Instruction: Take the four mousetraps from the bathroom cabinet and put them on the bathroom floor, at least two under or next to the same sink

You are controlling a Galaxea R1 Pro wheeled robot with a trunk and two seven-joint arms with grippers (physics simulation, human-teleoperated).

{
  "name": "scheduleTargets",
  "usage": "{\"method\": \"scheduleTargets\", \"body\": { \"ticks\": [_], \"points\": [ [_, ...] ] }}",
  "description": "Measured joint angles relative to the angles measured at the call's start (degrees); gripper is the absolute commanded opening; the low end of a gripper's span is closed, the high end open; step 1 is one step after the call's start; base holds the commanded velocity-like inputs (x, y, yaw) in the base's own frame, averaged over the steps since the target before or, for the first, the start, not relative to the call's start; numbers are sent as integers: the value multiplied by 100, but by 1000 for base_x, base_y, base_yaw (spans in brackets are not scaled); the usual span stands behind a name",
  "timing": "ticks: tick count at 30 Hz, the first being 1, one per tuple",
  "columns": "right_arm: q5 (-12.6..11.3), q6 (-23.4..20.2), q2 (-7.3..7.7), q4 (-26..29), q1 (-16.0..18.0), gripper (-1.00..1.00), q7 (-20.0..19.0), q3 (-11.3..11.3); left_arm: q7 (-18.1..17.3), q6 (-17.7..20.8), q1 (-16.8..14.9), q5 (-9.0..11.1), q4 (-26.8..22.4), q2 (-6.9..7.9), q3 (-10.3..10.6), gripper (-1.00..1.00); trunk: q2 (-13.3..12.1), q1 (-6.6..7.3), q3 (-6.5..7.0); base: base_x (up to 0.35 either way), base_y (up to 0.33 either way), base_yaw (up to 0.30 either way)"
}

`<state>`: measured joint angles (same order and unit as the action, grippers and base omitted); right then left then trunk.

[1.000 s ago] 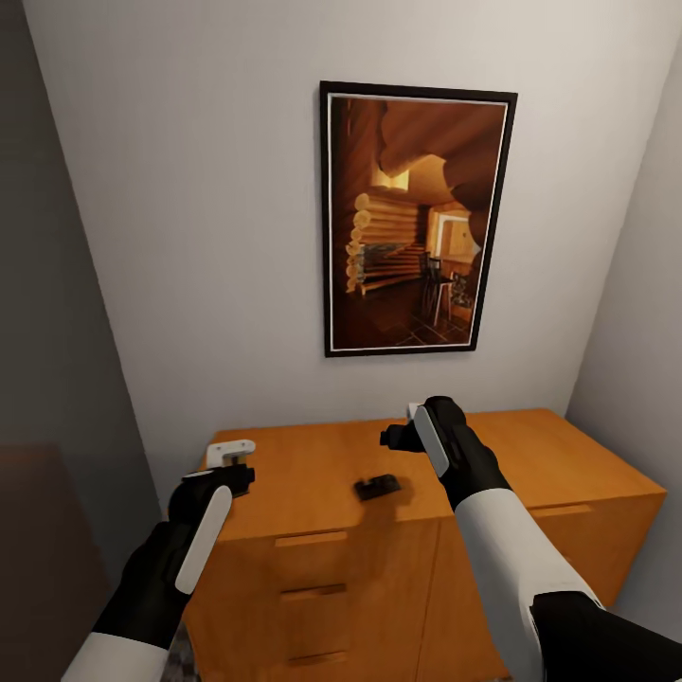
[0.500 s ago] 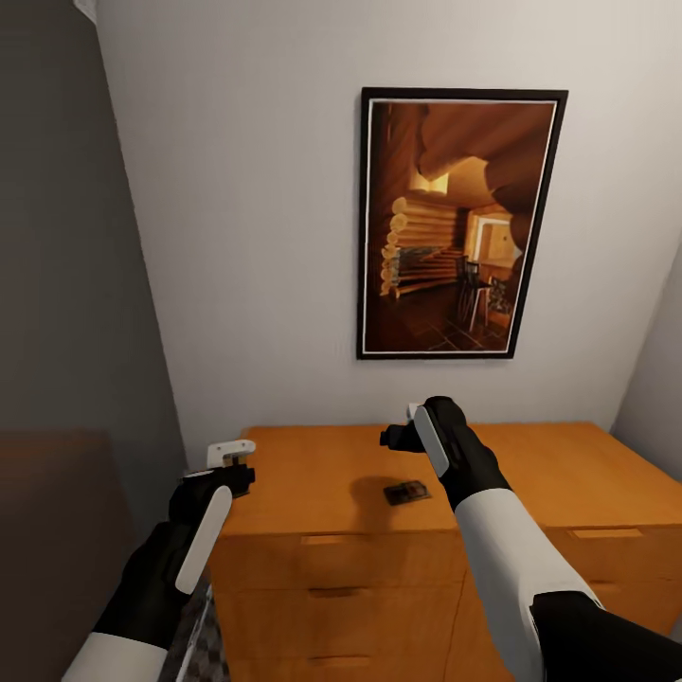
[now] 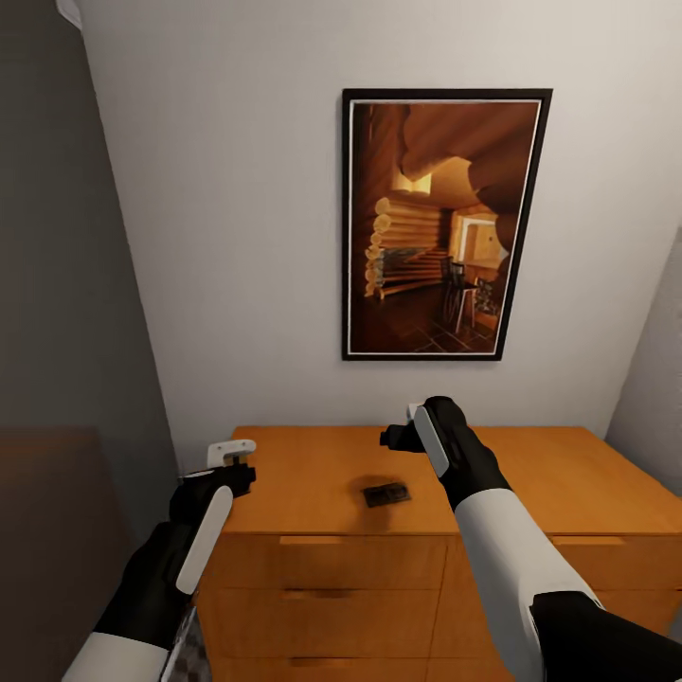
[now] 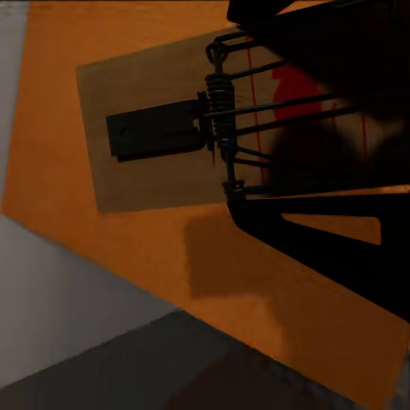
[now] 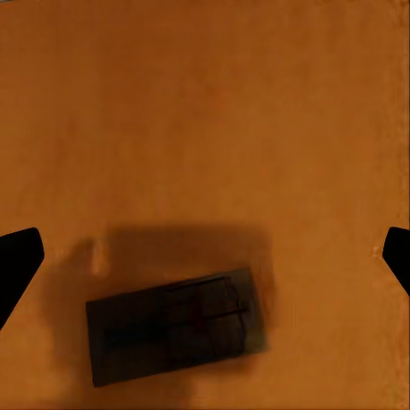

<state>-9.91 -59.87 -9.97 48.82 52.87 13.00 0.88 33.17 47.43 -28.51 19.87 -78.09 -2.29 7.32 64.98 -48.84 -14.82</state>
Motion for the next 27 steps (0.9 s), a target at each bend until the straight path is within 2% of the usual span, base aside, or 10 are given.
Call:
{"method": "scheduleTargets", "body": {
  "ticks": [11,16,20,21,24,25,27],
  "points": [
    [2,0,0,0,0,100,5,-5,0,-3,0,-2,1,8,-4,-100,0,0,0,0,-278,0],
    [84,1,-3,-6,0,100,-12,-107,0,-3,0,-7,-1,8,-2,-100,0,0,0,0,-275,0],
    [201,2,-3,25,0,100,-42,-484,0,-3,0,-7,-2,3,-1,-100,0,0,0,0,-199,0],
    [197,4,-3,51,-1,100,-58,-699,-3,-3,0,-8,-1,2,0,-100,0,0,0,0,-104,0],
    [197,4,-3,119,-1,100,-131,-1063,-4,-2,0,-9,-1,0,-2,-100,0,0,0,0,-64,0],
    [181,6,-3,193,-1,100,-244,-1323,-2,-2,-1,-11,-1,0,-1,-100,0,0,0,0,-34,0],
    [198,4,83,310,-1,100,-444,-1612,-1,-2,0,-10,-4,0,-2,-100,0,0,0,0,-22,0]
  ]
}}
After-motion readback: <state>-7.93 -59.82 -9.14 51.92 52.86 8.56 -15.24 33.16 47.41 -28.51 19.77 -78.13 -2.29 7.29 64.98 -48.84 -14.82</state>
